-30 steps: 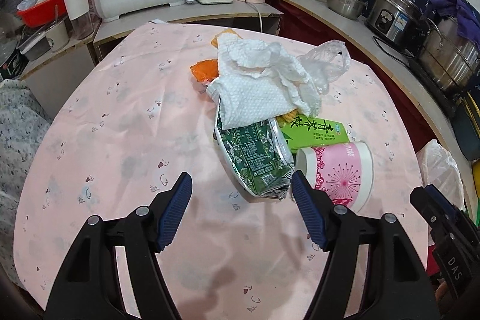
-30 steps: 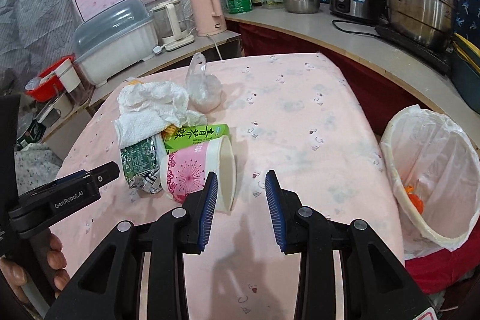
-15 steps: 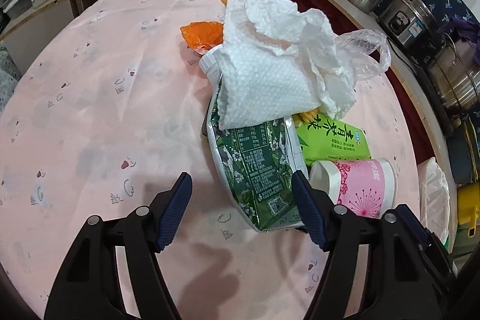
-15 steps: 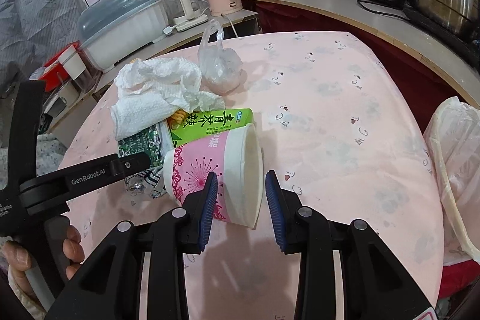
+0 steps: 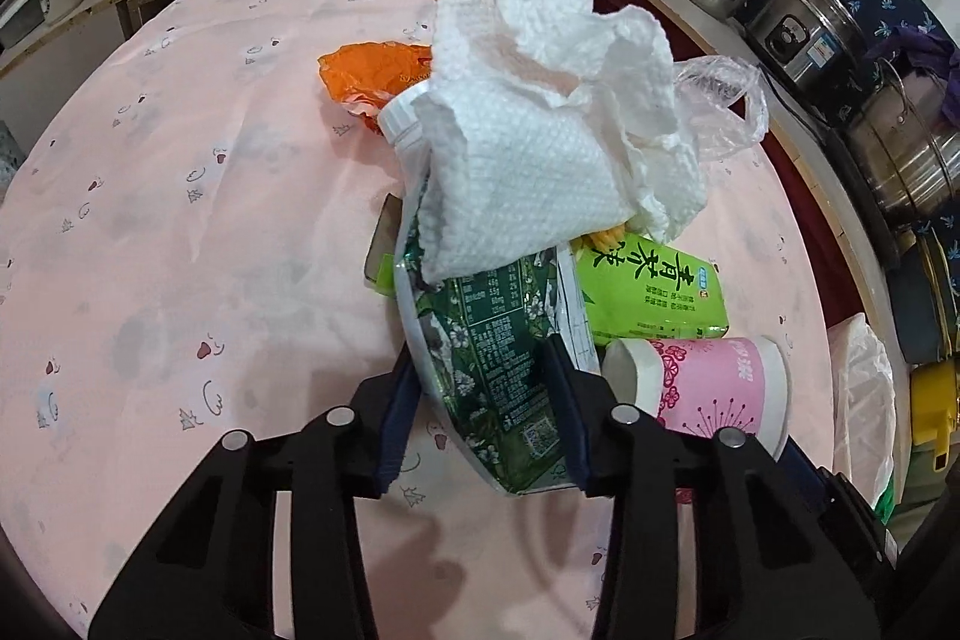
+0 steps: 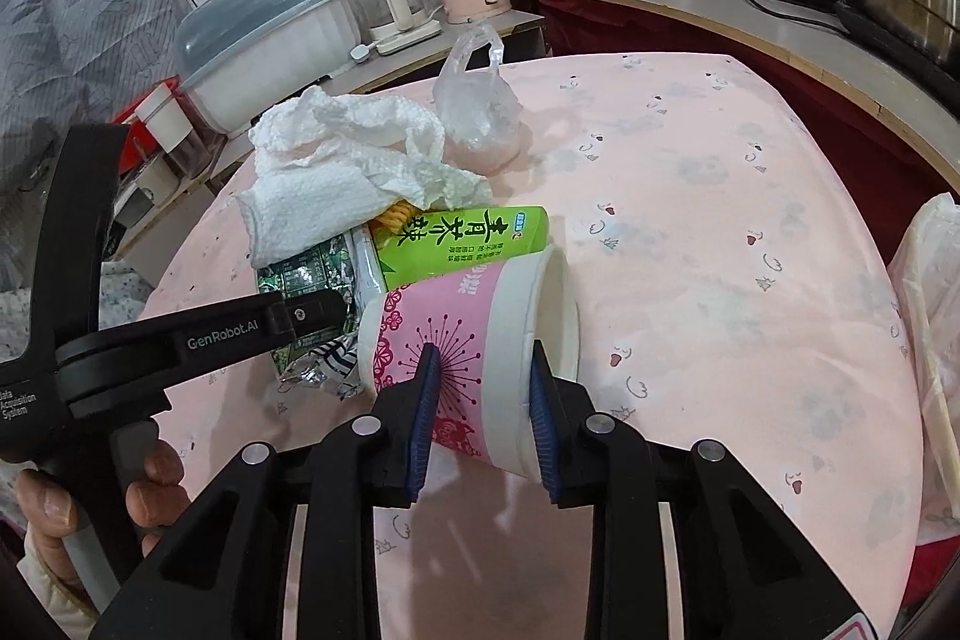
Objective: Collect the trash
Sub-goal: 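Grasp the green drink pouch with the left gripper while the right grasps the pink cup rim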
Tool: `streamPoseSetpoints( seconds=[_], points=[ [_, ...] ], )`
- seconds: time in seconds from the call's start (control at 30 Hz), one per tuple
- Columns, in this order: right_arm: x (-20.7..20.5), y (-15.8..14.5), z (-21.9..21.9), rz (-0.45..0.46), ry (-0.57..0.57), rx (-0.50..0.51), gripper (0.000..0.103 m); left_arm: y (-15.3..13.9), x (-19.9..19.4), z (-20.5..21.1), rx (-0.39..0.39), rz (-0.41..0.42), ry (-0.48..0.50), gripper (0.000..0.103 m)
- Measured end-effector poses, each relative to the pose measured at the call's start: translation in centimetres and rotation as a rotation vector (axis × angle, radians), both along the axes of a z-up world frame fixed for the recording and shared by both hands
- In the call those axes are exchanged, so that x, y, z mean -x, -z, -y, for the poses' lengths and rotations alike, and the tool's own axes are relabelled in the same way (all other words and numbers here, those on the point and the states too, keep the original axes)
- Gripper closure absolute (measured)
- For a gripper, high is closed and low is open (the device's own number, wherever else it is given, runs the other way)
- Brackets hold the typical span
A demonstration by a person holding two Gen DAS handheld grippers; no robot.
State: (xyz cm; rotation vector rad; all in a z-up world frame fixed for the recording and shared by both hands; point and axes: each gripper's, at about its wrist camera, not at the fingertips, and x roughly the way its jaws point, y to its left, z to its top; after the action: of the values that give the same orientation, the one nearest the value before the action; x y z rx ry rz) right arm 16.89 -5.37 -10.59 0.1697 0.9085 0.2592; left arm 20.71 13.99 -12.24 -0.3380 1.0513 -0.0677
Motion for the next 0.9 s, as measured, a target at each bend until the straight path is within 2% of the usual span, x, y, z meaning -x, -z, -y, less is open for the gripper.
streamPoseSetpoints(
  seconds=[0.17, 0.33, 0.57, 0.77, 0.9],
  points=[
    [1.1, -1.0, 0.1, 0.021, -0.009, -0.021, 0.089, -1.4, 0.9, 0.2, -0.001, 0.034, 0.007, 0.079],
    [2.6, -2.2, 0.5, 0.052, -0.015, -0.027, 0.097, -3.0, 2.4, 1.5, -0.012, 0.069, 0.045, 0.086],
    [4.9, -3.8, 2.8, 0.097, 0.048, -0.018, 0.099, -4.6, 4.8, 4.7, -0.061, 0.109, 0.122, 0.086],
    [6.2, -4.3, 5.2, 0.105, 0.105, -0.021, 0.099, -4.3, 6.0, 7.6, -0.107, 0.092, 0.192, 0.086],
    [6.6, -4.0, 6.1, 0.098, 0.127, -0.025, 0.099, -2.9, 6.2, 9.2, -0.129, 0.044, 0.238, 0.083]
  ],
)
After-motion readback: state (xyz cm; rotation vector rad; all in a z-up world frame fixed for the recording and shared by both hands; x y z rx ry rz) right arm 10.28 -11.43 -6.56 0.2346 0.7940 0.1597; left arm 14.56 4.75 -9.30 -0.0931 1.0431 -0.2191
